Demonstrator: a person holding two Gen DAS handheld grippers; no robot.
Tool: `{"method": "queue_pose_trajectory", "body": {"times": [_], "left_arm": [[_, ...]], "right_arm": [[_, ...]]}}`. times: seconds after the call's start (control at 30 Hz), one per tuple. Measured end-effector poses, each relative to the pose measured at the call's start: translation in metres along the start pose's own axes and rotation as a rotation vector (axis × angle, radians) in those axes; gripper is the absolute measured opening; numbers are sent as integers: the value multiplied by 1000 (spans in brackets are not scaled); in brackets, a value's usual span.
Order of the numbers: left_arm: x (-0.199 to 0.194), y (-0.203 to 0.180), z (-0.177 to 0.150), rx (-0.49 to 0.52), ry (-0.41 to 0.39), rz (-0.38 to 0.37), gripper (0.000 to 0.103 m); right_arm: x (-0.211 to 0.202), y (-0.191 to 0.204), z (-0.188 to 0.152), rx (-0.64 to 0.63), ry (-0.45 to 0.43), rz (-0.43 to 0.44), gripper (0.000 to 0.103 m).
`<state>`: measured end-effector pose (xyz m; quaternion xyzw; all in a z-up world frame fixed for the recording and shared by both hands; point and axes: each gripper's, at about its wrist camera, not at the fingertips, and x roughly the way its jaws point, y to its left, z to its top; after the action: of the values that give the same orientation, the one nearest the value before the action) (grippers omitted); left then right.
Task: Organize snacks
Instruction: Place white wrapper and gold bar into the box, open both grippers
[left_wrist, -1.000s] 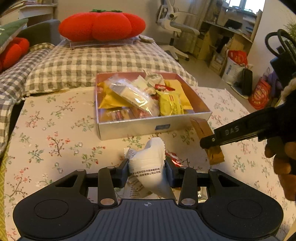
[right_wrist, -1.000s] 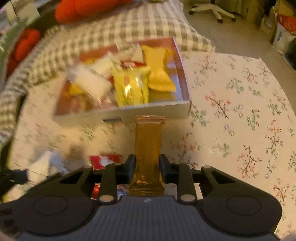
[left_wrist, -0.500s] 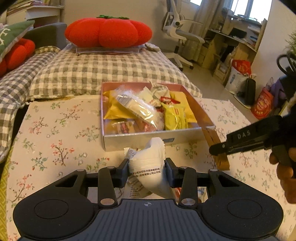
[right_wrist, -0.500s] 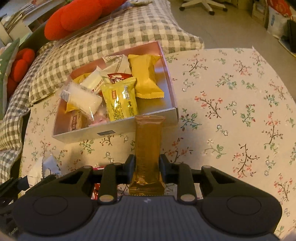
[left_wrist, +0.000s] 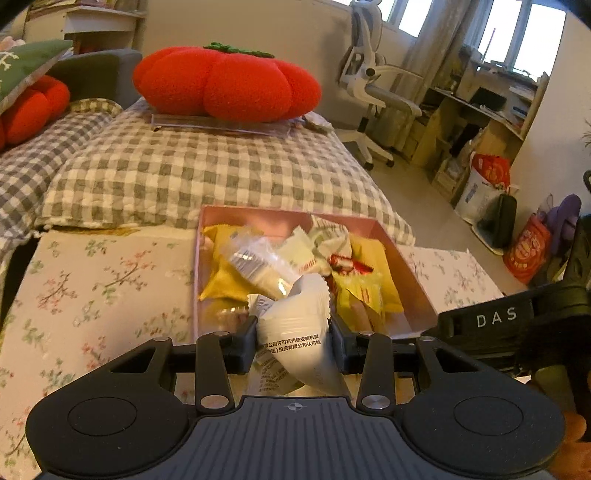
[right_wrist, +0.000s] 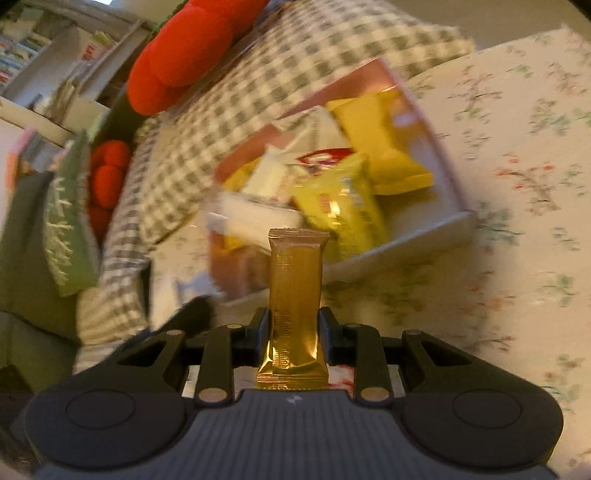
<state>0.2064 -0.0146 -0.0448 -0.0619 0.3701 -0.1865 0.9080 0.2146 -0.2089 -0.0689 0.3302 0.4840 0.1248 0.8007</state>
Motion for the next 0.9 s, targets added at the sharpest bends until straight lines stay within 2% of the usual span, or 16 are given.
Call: {"method": "queue_pose_trajectory", "body": {"times": [0.23,0.4,0.53,0.77,0.87,0.9], "left_arm": [[26,13,16,-47,-8,11,38],[44,5,14,24,-1,39,38],[54,12,13,3,10,41,38],[64,17,10,50,0,109,38],[65,11,8,99,5,101,40],[64,7,8,124,8,100,41]], "right_arm": [[15,1,25,30,-43,50,25],[28,-6,33,35,-63,37,25],[30,-9,37,30,-87,28,25],[46,1,41,-59,-128,-39,25],[53,6,38,-108,-137,-73,26],[51,8,38,-116,-146,-83,30]]}}
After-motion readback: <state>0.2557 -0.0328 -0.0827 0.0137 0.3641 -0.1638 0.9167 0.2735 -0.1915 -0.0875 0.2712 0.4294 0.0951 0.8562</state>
